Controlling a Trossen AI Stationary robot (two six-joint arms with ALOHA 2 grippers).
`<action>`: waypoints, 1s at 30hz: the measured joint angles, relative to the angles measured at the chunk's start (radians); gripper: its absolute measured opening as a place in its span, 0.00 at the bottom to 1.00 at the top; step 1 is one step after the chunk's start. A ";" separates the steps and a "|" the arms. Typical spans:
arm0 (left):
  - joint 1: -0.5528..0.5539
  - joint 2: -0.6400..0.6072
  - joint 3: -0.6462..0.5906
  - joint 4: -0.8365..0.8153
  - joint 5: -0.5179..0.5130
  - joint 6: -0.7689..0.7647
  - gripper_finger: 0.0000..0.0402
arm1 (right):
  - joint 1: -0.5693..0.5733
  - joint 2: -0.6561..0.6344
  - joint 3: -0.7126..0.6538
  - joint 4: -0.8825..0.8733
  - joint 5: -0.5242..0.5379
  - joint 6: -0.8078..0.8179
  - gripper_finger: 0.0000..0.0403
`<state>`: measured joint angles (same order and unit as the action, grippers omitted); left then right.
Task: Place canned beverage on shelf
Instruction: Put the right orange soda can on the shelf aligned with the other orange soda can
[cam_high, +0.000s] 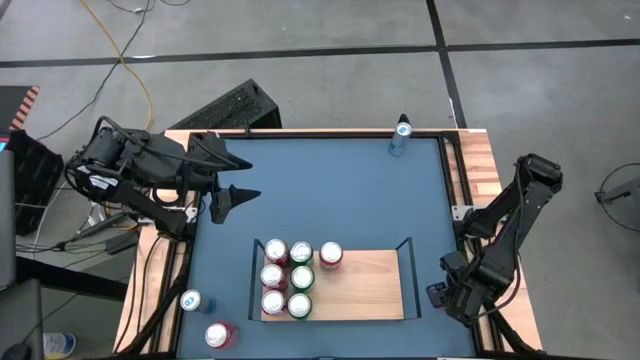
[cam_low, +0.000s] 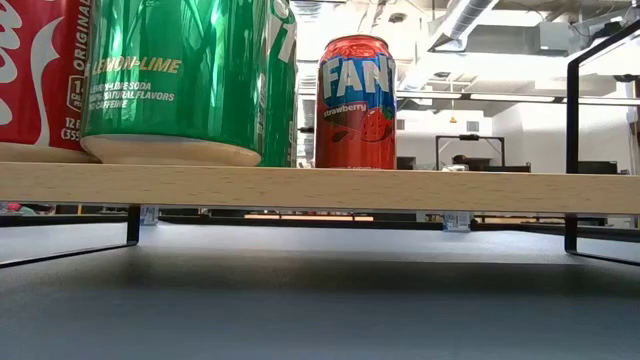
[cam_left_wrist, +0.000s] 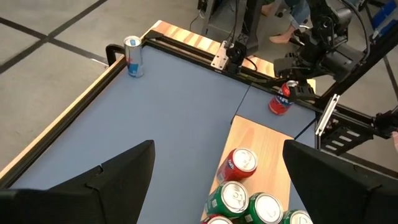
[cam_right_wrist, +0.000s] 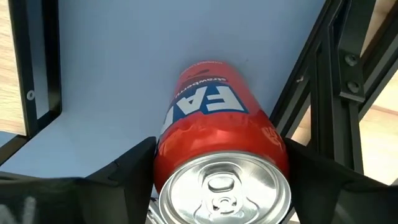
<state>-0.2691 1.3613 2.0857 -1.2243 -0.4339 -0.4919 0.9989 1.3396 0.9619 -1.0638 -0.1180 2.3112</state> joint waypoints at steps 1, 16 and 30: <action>0.000 0.000 0.000 0.000 0.000 0.002 0.84 | 0.000 0.000 0.000 0.002 -0.003 0.000 0.69; 0.000 0.000 0.000 -0.027 -0.021 0.011 0.84 | -0.076 0.003 0.151 -0.176 -0.011 -0.205 0.64; 0.000 0.000 0.000 -0.027 -0.023 0.013 0.84 | -0.295 -0.024 0.452 -0.501 0.085 -0.564 0.64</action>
<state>-0.2687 1.3617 2.0857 -1.2509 -0.4568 -0.4786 0.7034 1.3159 1.4138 -1.5646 -0.0332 1.7470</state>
